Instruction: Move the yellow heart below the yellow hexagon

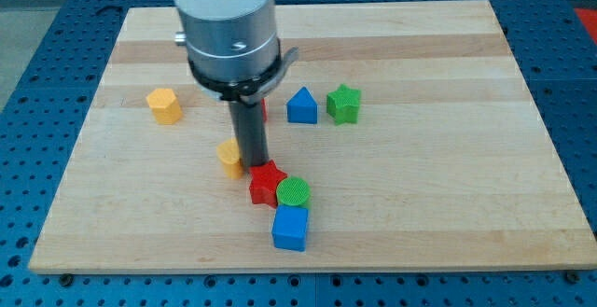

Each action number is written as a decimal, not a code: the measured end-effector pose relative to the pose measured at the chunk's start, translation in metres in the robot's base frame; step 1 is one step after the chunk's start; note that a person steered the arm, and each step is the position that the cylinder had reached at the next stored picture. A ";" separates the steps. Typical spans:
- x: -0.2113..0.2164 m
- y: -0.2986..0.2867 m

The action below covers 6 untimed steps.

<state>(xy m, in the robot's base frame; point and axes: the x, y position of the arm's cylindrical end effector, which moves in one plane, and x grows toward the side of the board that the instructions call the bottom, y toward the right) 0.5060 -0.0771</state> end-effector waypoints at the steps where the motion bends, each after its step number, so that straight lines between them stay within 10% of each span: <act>1: 0.001 -0.037; 6: -0.014 -0.095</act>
